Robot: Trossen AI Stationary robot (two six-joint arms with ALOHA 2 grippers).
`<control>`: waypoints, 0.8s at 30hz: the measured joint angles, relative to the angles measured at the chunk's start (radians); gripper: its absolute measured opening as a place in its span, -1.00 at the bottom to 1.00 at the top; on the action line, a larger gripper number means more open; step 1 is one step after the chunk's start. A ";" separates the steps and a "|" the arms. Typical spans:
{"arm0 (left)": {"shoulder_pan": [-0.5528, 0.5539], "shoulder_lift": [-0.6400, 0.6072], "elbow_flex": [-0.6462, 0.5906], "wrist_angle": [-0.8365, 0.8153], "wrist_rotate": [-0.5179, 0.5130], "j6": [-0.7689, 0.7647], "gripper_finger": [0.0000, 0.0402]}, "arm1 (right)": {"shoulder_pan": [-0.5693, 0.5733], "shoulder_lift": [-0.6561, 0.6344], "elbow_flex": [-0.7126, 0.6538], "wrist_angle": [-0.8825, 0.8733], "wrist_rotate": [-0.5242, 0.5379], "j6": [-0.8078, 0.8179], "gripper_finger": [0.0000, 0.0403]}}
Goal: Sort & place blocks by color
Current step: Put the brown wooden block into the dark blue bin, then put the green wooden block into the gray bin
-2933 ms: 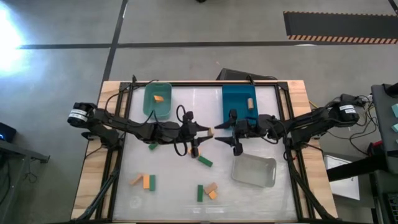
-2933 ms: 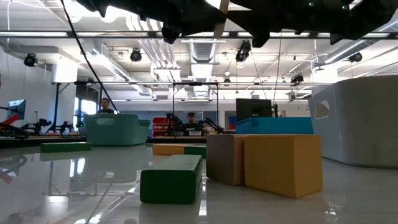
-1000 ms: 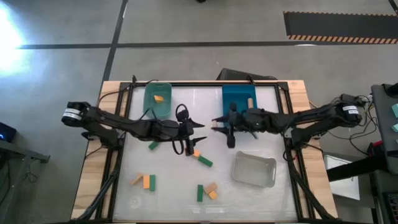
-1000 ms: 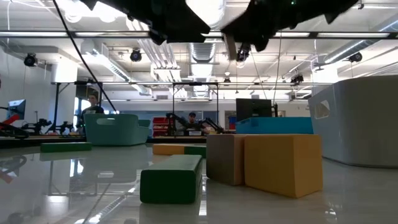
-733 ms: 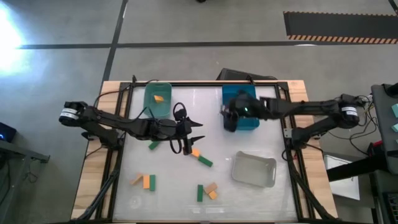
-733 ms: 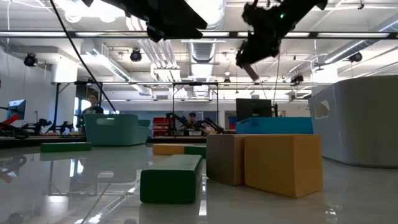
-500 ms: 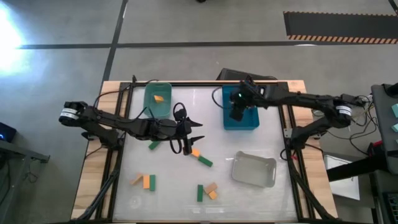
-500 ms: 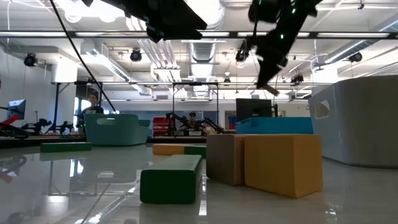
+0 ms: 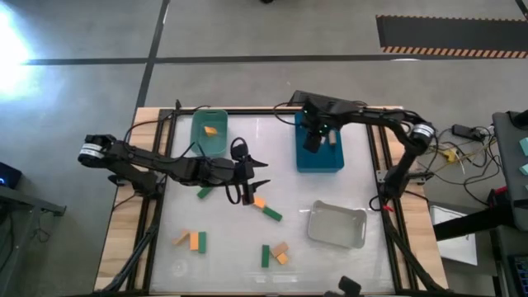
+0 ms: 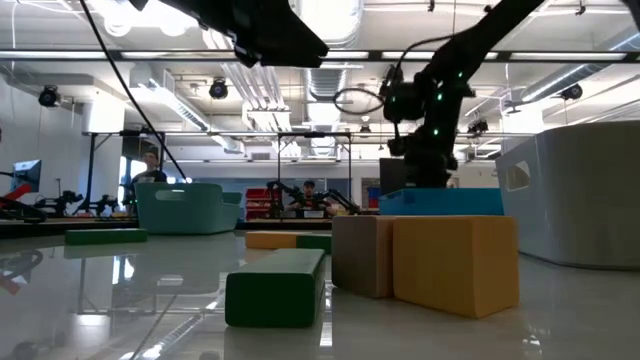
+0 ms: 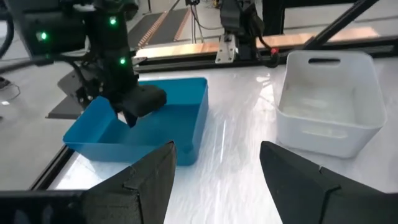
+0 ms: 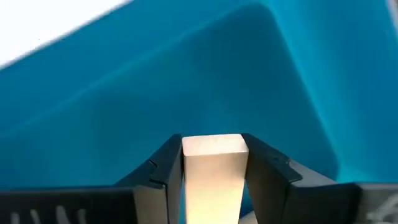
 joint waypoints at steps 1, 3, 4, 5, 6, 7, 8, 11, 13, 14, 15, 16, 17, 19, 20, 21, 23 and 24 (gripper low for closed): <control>0.000 0.000 0.000 -0.007 0.000 0.000 0.08 | -0.006 0.016 0.006 0.001 0.000 0.006 -0.40; 0.000 0.000 0.000 -0.020 0.000 -0.002 0.08 | -0.012 0.041 0.016 0.000 0.003 0.009 -0.40; 0.000 0.000 0.000 -0.027 0.000 -0.004 0.08 | -0.014 0.051 0.021 0.001 0.007 0.009 -0.40; 0.000 0.000 0.000 -0.032 0.000 -0.006 0.08 | -0.015 0.059 0.025 0.003 0.007 0.009 -0.40; 0.000 0.000 0.000 -0.040 0.000 -0.007 0.08 | -0.015 0.066 0.029 0.000 0.007 0.009 -0.39; 0.000 0.000 0.000 -0.050 0.000 -0.009 0.08 | -0.015 0.072 0.033 0.000 0.007 0.010 -0.36; 0.000 0.000 0.000 -0.056 0.000 -0.009 0.08 | -0.016 0.075 0.036 0.003 0.007 0.018 -0.31; 0.000 0.000 0.000 -0.061 0.000 -0.009 0.08 | -0.016 0.074 0.038 0.009 0.007 0.027 -0.11; 0.000 0.000 0.000 -0.067 0.000 -0.010 0.08 | -0.016 0.071 0.038 0.009 0.007 0.028 0.00; 0.000 0.000 0.000 -0.070 0.000 -0.010 0.08 | -0.016 0.068 0.038 0.008 0.007 0.029 0.04; 0.000 0.000 0.000 -0.070 0.000 -0.010 0.08 | -0.016 0.062 0.038 0.008 0.007 0.033 0.07; 0.000 0.000 0.000 -0.072 0.000 -0.010 0.08 | -0.016 0.055 0.038 0.008 0.007 0.040 0.10; 0.000 0.000 0.000 -0.077 0.000 -0.011 0.08 | -0.016 0.046 0.038 0.008 0.007 0.048 0.12; 0.000 0.000 0.000 -0.095 0.000 -0.013 0.08 | -0.016 0.021 0.038 0.008 0.007 0.055 0.14; 0.000 0.000 0.000 -0.108 0.000 -0.017 0.08 | -0.016 0.007 0.038 0.008 0.008 0.064 0.13; 0.000 0.000 0.000 -0.115 0.000 -0.031 0.08 | -0.015 -0.009 0.038 0.007 0.007 0.074 0.13; 0.000 0.000 -0.003 -0.125 0.000 -0.053 0.08 | -0.007 -0.045 0.038 0.004 0.008 0.091 0.12; 0.000 -0.001 -0.009 -0.127 0.000 -0.060 0.08 | -0.002 -0.067 0.038 0.003 0.008 0.100 0.11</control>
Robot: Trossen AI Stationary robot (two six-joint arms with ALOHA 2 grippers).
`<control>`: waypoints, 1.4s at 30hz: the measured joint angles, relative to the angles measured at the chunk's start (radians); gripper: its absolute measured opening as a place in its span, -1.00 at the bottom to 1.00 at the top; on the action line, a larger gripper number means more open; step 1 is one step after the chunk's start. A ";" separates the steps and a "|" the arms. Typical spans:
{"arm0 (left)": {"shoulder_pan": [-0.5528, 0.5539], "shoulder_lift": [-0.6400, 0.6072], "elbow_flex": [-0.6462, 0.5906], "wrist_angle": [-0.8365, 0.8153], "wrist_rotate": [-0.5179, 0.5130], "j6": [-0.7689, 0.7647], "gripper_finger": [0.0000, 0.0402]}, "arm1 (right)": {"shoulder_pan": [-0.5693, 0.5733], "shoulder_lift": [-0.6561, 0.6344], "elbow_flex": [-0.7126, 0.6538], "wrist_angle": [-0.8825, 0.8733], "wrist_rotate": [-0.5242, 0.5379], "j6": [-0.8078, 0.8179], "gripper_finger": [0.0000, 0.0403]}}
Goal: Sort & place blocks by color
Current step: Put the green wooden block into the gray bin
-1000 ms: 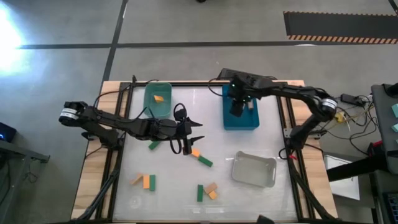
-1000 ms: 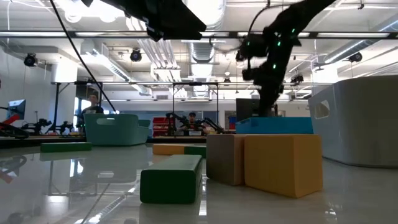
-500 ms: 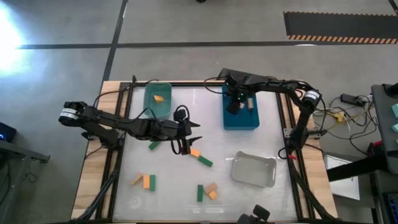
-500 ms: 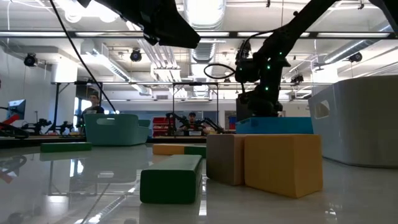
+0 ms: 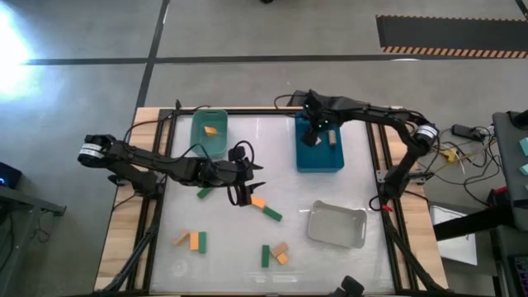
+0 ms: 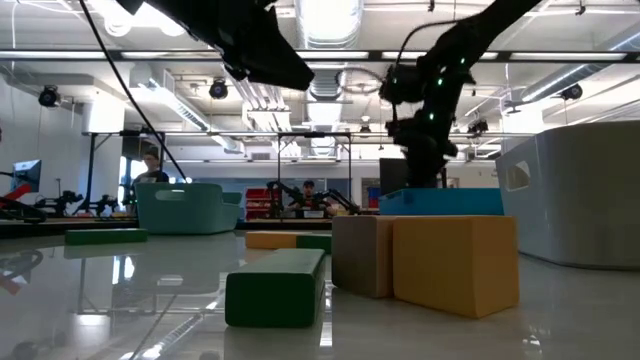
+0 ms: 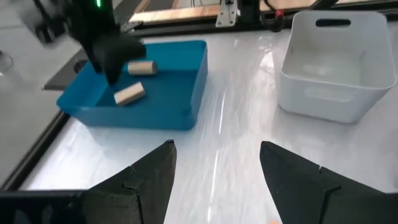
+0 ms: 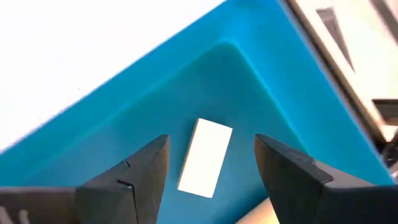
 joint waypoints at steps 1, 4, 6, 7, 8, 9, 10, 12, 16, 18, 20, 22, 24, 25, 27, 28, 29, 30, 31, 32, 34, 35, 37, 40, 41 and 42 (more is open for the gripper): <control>0.000 0.000 -0.008 -0.001 0.000 -0.002 0.08 | 0.007 -0.022 0.000 -0.004 -0.001 0.006 0.10; 0.000 0.000 -0.036 -0.001 0.000 -0.022 0.08 | 0.039 -0.092 -0.003 -0.012 -0.001 0.033 0.09; 0.000 0.000 -0.056 0.001 0.001 -0.052 0.08 | 0.070 -0.144 -0.012 -0.011 -0.001 0.048 0.09; 0.000 0.000 -0.066 -0.001 0.001 -0.068 0.08 | 0.090 -0.169 -0.017 -0.011 -0.002 0.057 0.09; 0.000 0.000 -0.077 -0.001 0.003 -0.086 0.08 | 0.111 -0.195 -0.023 -0.010 -0.002 0.063 0.09; 0.000 0.000 -0.086 0.000 0.004 -0.102 0.08 | 0.133 -0.222 -0.032 -0.009 -0.002 0.072 0.10; 0.000 0.000 -0.094 0.002 0.004 -0.107 0.08 | 0.157 -0.247 -0.042 -0.009 -0.002 0.084 0.10; -0.005 0.000 -0.111 0.017 0.017 -0.116 0.08 | 0.207 -0.297 -0.063 -0.002 -0.003 0.112 0.10; -0.013 0.000 -0.125 0.020 0.049 -0.145 0.08 | 0.323 -0.388 -0.122 0.049 -0.003 0.180 0.10; -0.014 0.000 -0.126 0.021 0.049 -0.158 0.08 | 0.391 -0.421 -0.156 0.099 -0.004 0.229 0.10; -0.014 0.000 -0.126 0.029 0.049 -0.159 0.08 | 0.459 -0.442 -0.184 0.151 -0.002 0.276 0.10; -0.014 0.000 -0.126 0.043 0.048 -0.159 0.08 | 0.526 -0.450 -0.198 0.204 -0.001 0.323 0.10; -0.014 0.000 -0.126 0.048 0.048 -0.159 0.08 | 0.584 -0.443 -0.199 0.251 -0.002 0.360 0.10; -0.014 0.000 -0.126 0.050 0.048 -0.159 0.08 | 0.611 -0.436 -0.197 0.273 -0.002 0.380 0.10; -0.014 0.000 -0.126 0.057 0.048 -0.159 0.08 | 0.658 -0.409 -0.175 0.287 0.000 0.398 0.10; -0.015 0.000 -0.126 0.065 0.048 -0.159 0.08 | 0.681 -0.392 -0.158 0.288 0.005 0.399 0.10; -0.017 0.000 -0.126 0.068 0.048 -0.159 0.08 | 0.703 -0.375 -0.142 0.288 0.021 0.399 0.10; -0.018 0.000 -0.125 0.066 0.047 -0.160 0.08 | 0.723 -0.359 -0.129 0.286 0.042 0.399 0.10; -0.019 0.000 -0.124 0.065 0.047 -0.163 0.08 | 0.742 -0.340 -0.114 0.282 0.060 0.400 0.10; -0.020 0.000 -0.123 0.064 0.047 -0.172 0.08 | 0.758 -0.319 -0.098 0.282 0.074 0.400 0.10; -0.020 0.000 -0.120 0.063 0.047 -0.192 0.08 | 0.783 -0.277 -0.069 0.281 0.078 0.402 0.10; -0.022 0.000 -0.120 0.064 0.048 -0.205 0.08 | 0.793 -0.253 -0.053 0.280 0.078 0.410 0.10; -0.026 -0.006 -0.121 0.060 0.050 -0.215 0.08 | 0.811 -0.210 -0.024 0.282 0.078 0.433 0.10; -0.044 -0.025 -0.122 0.061 0.054 -0.236 0.08 | 0.836 -0.146 0.013 0.282 0.080 0.456 0.10; -0.050 -0.033 -0.122 0.059 0.056 -0.238 0.08 | 0.846 -0.124 0.023 0.281 0.080 0.465 0.10; -0.056 -0.039 -0.121 0.063 0.056 -0.239 0.08 | 0.856 -0.100 0.034 0.279 0.080 0.479 0.10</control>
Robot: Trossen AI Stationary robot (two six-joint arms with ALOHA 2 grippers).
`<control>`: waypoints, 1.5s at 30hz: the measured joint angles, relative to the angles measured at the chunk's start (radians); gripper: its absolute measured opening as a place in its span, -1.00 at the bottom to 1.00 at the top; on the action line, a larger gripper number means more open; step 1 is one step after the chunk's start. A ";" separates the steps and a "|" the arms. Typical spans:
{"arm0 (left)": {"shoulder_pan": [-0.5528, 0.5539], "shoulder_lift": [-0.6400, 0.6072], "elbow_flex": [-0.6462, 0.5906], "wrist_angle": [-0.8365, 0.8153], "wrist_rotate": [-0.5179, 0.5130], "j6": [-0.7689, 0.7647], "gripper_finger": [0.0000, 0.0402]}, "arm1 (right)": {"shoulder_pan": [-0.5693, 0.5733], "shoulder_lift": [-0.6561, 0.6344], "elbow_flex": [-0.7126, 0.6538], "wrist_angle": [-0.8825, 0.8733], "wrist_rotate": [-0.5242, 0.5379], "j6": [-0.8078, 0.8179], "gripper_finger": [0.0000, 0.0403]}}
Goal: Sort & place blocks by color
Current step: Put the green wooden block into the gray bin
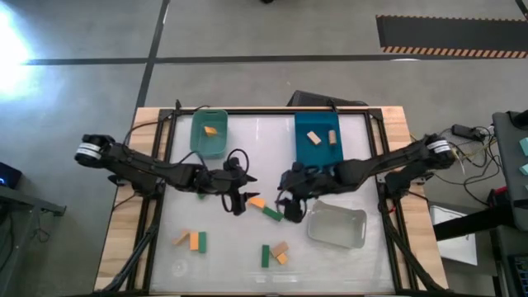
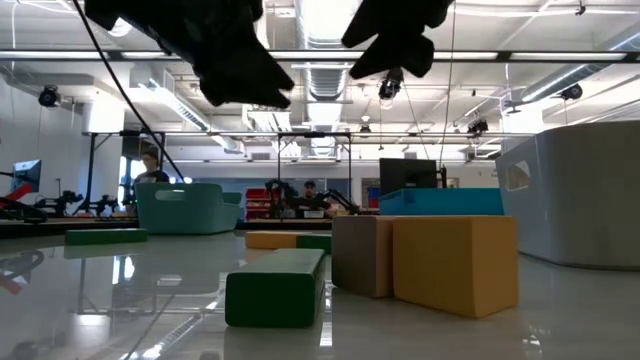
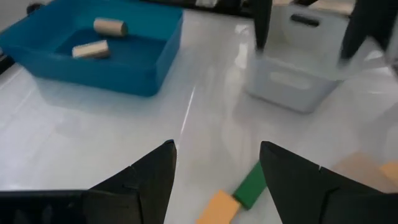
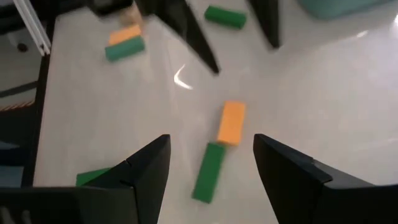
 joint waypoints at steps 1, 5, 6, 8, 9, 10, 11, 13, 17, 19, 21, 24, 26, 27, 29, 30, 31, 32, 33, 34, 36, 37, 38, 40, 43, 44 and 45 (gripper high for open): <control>-0.007 -0.011 0.001 -0.001 0.000 0.000 0.08 | 0.010 0.020 0.011 0.000 0.000 0.011 0.10; -0.031 -0.068 -0.001 -0.006 0.000 0.000 0.08 | 0.050 0.115 0.060 -0.009 -0.001 0.037 0.10; -0.035 -0.081 -0.002 -0.010 0.000 0.000 0.08 | 0.058 0.140 0.076 -0.015 0.000 0.046 0.10; -0.040 -0.110 -0.003 -0.009 0.001 0.004 0.08 | 0.071 0.188 0.108 -0.033 0.007 0.067 0.10; -0.044 -0.125 -0.005 -0.011 0.001 0.004 0.08 | 0.077 0.214 0.124 -0.048 0.019 0.080 0.10; -0.044 -0.141 -0.005 -0.009 0.001 0.005 0.08 | 0.081 0.238 0.140 -0.060 0.029 0.090 0.10; -0.044 -0.155 -0.005 -0.008 0.001 0.005 0.08 | 0.085 0.260 0.155 -0.068 0.034 0.099 0.10; -0.044 -0.174 -0.006 -0.002 0.001 0.008 0.08 | 0.092 0.306 0.185 -0.090 0.044 0.124 0.10; -0.044 -0.202 -0.017 0.000 0.001 0.010 0.08 | 0.096 0.391 0.254 -0.177 0.100 0.167 0.10; -0.044 -0.208 -0.019 -0.001 0.001 0.010 0.08 | 0.096 0.429 0.283 -0.232 0.133 0.185 0.10; -0.044 -0.212 -0.019 -0.004 0.001 0.017 0.08 | 0.095 0.462 0.302 -0.265 0.156 0.195 0.10; -0.044 -0.211 -0.019 -0.002 0.001 0.034 0.08 | 0.094 0.498 0.309 -0.264 0.157 0.201 0.10; -0.044 -0.212 -0.019 -0.004 0.001 0.035 0.08 | 0.094 0.519 0.315 -0.260 0.156 0.205 0.10; -0.044 -0.212 -0.019 -0.002 0.001 0.035 0.08 | 0.095 0.529 0.317 -0.259 0.156 0.209 0.10; -0.044 -0.212 -0.019 -0.003 0.001 0.036 0.08 | 0.095 0.540 0.318 -0.259 0.156 0.209 0.10; -0.044 -0.213 -0.019 -0.005 0.001 0.037 0.08 | 0.093 0.547 0.319 -0.257 0.156 0.209 0.10; -0.044 -0.213 -0.019 -0.003 0.001 0.037 0.08 | 0.092 0.550 0.319 -0.256 0.156 0.211 0.10; -0.044 -0.213 -0.019 -0.001 0.001 0.037 0.08 | 0.089 0.553 0.319 -0.259 0.156 0.211 0.10; -0.044 -0.213 -0.019 -0.002 0.001 0.037 0.08 | 0.086 0.556 0.317 -0.259 0.156 0.211 0.10; -0.044 -0.213 -0.019 -0.001 0.001 0.037 0.08 | 0.083 0.557 0.316 -0.258 0.157 0.211 0.10; -0.044 -0.212 -0.019 -0.002 0.001 0.037 0.08 | 0.075 0.561 0.316 -0.257 0.157 0.208 0.10; -0.044 -0.211 -0.019 0.001 0.001 0.037 0.08 | 0.072 0.562 0.316 -0.256 0.157 0.205 0.10; -0.044 -0.210 -0.019 0.001 0.001 0.037 0.08 | 0.069 0.565 0.316 -0.256 0.157 0.203 0.10; -0.044 -0.210 -0.019 -0.002 0.001 0.037 0.08 | 0.066 0.569 0.315 -0.255 0.157 0.201 0.09; -0.044 -0.209 -0.019 -0.001 0.001 0.036 0.08 | 0.065 0.581 0.315 -0.247 0.159 0.200 0.05; -0.044 -0.209 -0.019 -0.002 0.001 0.036 0.08 | 0.066 0.587 0.315 -0.245 0.160 0.199 0.03; -0.044 -0.210 -0.019 -0.001 0.001 0.036 0.08 | 0.066 0.591 0.315 -0.243 0.161 0.199 0.01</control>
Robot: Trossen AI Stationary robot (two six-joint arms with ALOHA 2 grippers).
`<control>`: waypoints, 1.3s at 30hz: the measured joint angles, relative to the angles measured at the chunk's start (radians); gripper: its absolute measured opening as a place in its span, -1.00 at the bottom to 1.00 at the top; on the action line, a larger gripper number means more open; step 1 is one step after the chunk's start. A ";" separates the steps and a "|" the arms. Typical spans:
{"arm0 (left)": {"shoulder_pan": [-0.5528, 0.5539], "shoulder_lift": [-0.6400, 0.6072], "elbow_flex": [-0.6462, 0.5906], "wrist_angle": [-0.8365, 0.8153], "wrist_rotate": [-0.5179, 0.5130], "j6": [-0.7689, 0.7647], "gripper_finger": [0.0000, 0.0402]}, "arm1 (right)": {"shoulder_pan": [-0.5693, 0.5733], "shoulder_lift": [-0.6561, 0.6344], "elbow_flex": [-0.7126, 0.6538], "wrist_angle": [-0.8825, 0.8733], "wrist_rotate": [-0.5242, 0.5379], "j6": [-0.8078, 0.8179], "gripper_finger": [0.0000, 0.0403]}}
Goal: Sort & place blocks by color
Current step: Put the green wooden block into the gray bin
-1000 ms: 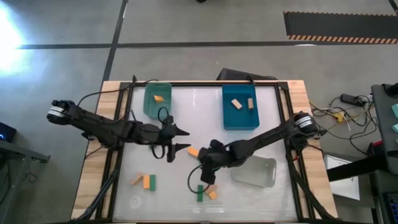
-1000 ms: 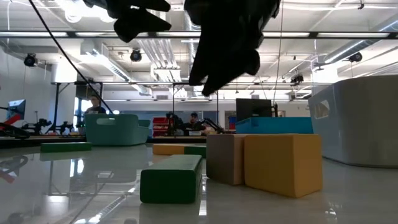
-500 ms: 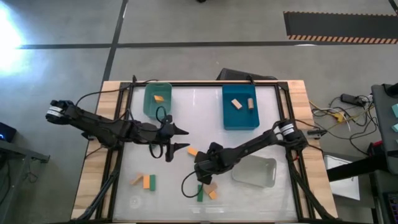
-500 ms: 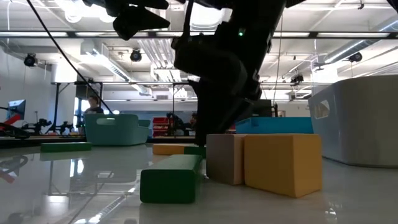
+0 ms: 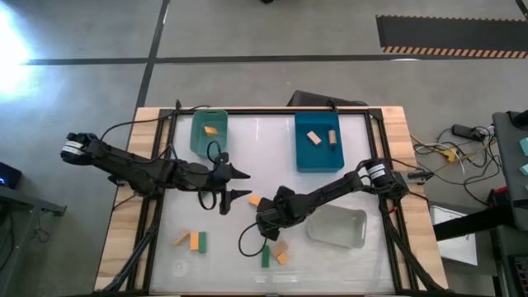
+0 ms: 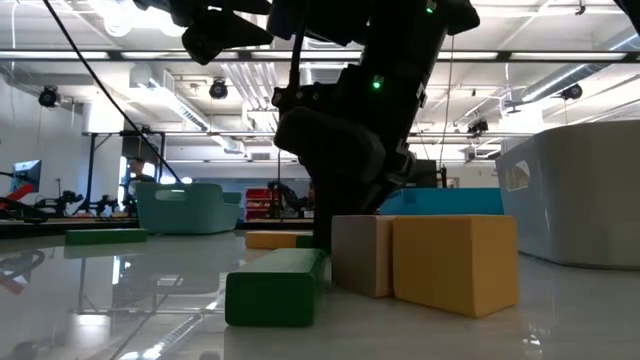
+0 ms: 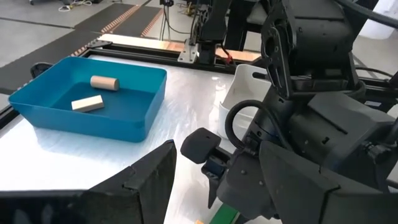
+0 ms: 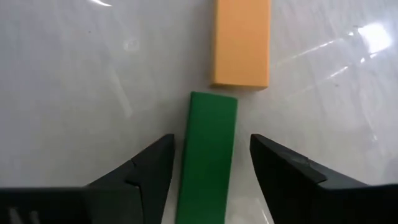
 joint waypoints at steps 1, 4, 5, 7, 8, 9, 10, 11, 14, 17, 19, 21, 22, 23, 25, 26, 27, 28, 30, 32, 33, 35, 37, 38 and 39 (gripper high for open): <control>0.000 -0.001 0.000 0.001 0.000 0.000 0.08 | 0.000 0.002 0.001 0.000 0.002 0.000 -0.02; 0.000 -0.001 0.000 0.001 0.000 0.000 0.08 | 0.001 0.008 0.001 0.003 -0.001 0.001 -0.11; 0.000 -0.001 0.000 0.001 0.000 0.000 0.08 | 0.001 0.008 0.001 0.004 -0.003 0.001 -0.15; 0.000 0.000 0.000 0.001 0.000 0.000 0.08 | 0.001 0.008 0.001 0.004 -0.007 0.001 -0.25; 0.000 0.001 0.000 0.001 0.000 0.000 0.08 | 0.001 0.008 0.001 0.004 -0.009 0.001 -0.30; 0.000 0.001 0.000 0.000 0.000 -0.002 0.08 | 0.001 0.008 0.001 0.005 -0.011 0.001 -0.36; 0.000 0.002 0.000 0.000 0.000 -0.003 0.08 | 0.001 0.008 0.003 0.004 -0.011 0.001 -0.41; 0.000 0.002 0.000 0.001 0.000 -0.003 0.08 | 0.001 0.008 0.004 0.003 -0.011 0.001 -0.47; 0.000 0.002 0.000 0.001 0.000 -0.003 0.08 | 0.001 0.008 0.012 0.001 -0.012 0.001 -0.55; 0.000 0.002 0.000 0.001 0.000 -0.004 0.08 | 0.001 0.008 0.021 -0.007 -0.014 -0.001 -0.55; 0.000 0.002 0.000 0.000 0.000 -0.004 0.08 | 0.000 0.003 0.026 -0.014 -0.015 -0.010 -0.55; 0.000 0.002 0.000 0.000 0.000 -0.004 0.08 | 0.000 -0.013 0.026 -0.029 -0.017 -0.021 -0.51; 0.000 0.002 0.000 0.000 0.000 -0.004 0.08 | 0.000 -0.022 0.025 -0.036 -0.017 -0.027 -0.50; 0.000 0.002 0.000 0.001 0.000 -0.004 0.08 | 0.000 -0.037 0.025 -0.038 -0.017 -0.035 -0.50; 0.000 0.002 0.000 0.000 0.000 -0.004 0.08 | 0.000 -0.073 0.027 -0.061 -0.016 -0.042 -0.50; 0.000 0.002 0.000 0.000 0.000 -0.004 0.08 | 0.000 -0.094 0.027 -0.072 -0.015 -0.044 -0.51; 0.000 0.002 0.000 -0.001 0.000 -0.004 0.08 | 0.001 -0.113 0.027 -0.085 -0.015 -0.045 -0.51; 0.000 0.002 0.000 -0.002 0.000 -0.004 0.08 | 0.002 -0.132 0.027 -0.101 -0.018 -0.047 -0.52; 0.000 0.001 0.000 -0.002 0.000 -0.004 0.08 | 0.003 -0.173 0.027 -0.135 -0.042 -0.065 -0.52; 0.000 0.001 0.000 -0.002 0.000 -0.004 0.08 | 0.009 -0.219 0.027 -0.161 -0.067 -0.084 -0.52; 0.000 0.001 0.000 -0.002 0.000 -0.004 0.08 | 0.014 -0.241 0.027 -0.183 -0.077 -0.098 -0.52; 0.000 0.001 0.000 -0.002 0.000 -0.004 0.08 | 0.022 -0.279 0.027 -0.227 -0.097 -0.114 -0.52; 0.000 0.001 0.000 -0.002 0.000 -0.005 0.08 | 0.034 -0.313 0.027 -0.282 -0.111 -0.117 -0.52; 0.000 0.001 0.000 -0.002 0.000 -0.005 0.08 | 0.040 -0.329 0.024 -0.307 -0.114 -0.118 -0.52; 0.000 0.001 0.000 -0.002 0.000 -0.005 0.08 | 0.049 -0.343 0.023 -0.332 -0.115 -0.120 -0.52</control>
